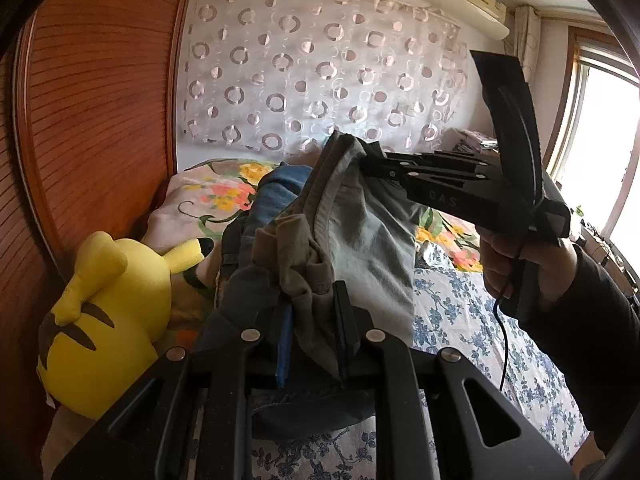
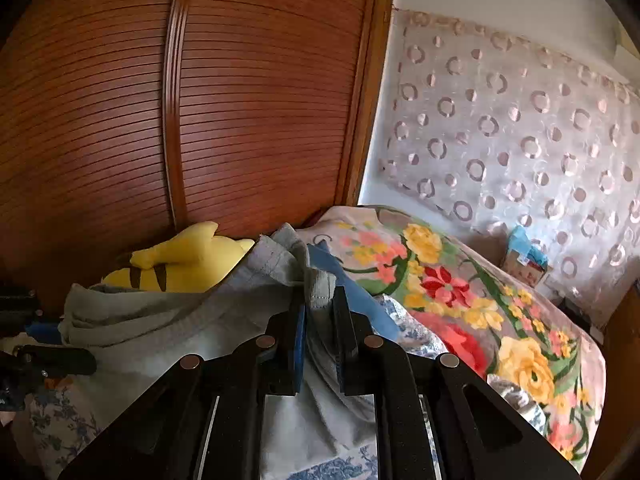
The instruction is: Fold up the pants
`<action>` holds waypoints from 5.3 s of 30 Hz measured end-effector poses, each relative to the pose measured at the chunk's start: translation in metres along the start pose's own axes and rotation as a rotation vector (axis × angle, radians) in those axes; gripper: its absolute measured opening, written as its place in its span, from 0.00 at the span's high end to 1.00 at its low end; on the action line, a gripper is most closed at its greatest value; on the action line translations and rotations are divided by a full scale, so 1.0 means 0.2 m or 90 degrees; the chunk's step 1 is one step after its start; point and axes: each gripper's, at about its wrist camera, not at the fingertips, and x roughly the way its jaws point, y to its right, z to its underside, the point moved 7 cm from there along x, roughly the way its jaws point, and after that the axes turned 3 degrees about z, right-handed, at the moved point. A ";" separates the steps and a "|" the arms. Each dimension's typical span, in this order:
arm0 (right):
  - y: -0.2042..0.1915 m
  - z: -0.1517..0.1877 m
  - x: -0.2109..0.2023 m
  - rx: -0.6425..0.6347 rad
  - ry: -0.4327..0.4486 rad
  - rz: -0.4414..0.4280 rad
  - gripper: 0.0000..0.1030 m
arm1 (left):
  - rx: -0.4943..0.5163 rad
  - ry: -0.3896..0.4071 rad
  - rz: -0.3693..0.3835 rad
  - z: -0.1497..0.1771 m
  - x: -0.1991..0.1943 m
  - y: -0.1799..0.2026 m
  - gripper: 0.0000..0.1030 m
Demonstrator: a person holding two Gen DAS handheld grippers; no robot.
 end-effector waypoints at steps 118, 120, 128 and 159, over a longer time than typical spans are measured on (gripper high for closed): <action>-0.39 0.83 -1.76 0.267 0.039 0.173 0.43 | 0.149 0.026 0.061 0.52 -0.68 0.89 0.57; -0.42 0.85 -1.81 0.272 0.043 0.181 0.42 | 0.149 0.029 0.065 0.53 -0.70 0.92 0.45; -0.49 0.89 -1.95 0.282 0.059 0.205 0.32 | 0.169 0.050 0.085 0.57 -0.81 1.03 0.23; -0.58 0.96 -2.11 0.301 0.098 0.308 0.20 | 0.140 0.116 0.026 0.52 -1.08 1.08 0.09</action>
